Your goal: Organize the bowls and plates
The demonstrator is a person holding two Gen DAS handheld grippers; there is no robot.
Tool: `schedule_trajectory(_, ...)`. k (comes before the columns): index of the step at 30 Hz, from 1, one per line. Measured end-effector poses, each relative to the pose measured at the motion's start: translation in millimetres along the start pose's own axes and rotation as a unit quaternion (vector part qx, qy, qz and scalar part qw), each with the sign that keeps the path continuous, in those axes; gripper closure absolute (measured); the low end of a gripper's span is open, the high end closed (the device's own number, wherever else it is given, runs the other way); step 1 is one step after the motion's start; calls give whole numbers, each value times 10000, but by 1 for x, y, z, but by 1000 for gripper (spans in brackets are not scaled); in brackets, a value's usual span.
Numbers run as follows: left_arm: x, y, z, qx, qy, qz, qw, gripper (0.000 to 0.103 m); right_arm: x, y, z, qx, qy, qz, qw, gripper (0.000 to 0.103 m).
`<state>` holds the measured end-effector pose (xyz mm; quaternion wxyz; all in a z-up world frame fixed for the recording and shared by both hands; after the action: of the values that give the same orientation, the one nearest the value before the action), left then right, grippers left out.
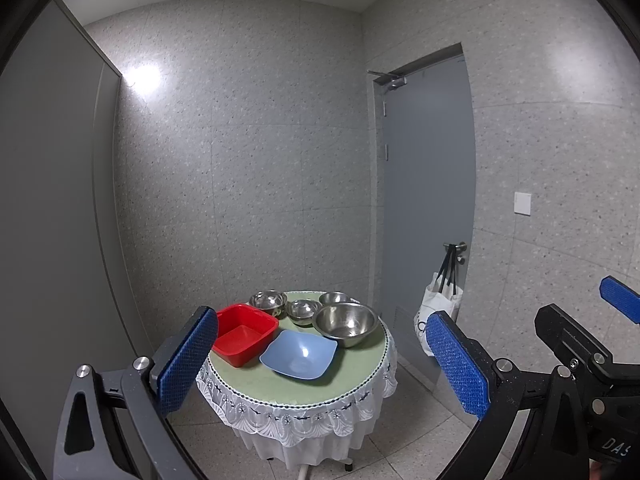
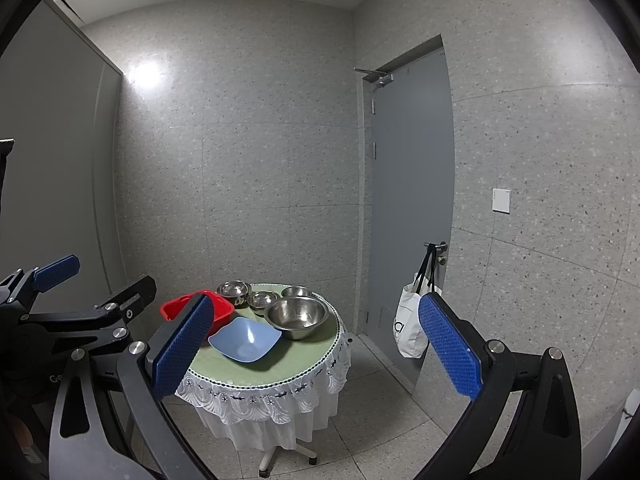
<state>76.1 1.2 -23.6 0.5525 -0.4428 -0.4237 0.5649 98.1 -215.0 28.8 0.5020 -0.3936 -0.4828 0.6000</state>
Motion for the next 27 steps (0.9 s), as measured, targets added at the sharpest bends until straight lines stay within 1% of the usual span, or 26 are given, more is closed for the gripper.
schedule_trajectory(10,-2,-1,2,-37,-5,-17,10000,1,-1,-1,2,9,-12,8,10000,0)
schedule_trajectory(18,-2,-1,1,13,-9,-30,10000,1,-1,0,1,-45,-9,10,10000,0)
schedule_trajectory(21,-3,-2,1,-5,-24,-76,10000,1,-1,-2,3,63,-24,-26,10000,0)
schedule_trajectory(26,-3,-2,-1,-1,-27,-88,10000,1,1,-3,3,66,-19,-15,10000,0)
schedule_trajectory(27,-4,-2,0,21,-16,-28,10000,1,1,-2,2,60,-12,-7,10000,0)
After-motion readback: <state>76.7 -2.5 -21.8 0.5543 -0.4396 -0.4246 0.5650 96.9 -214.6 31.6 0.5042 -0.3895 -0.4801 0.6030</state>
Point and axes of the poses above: each gripper's, at about its wrist camera, not at the fingertips, and z roughly against the way its jaws point, x to its left, y to its underside, the point moved 8 cm from there along -z, roughly the way its jaws point, and after that the axes turned 2 degrees about z, right-handed, at the moved point
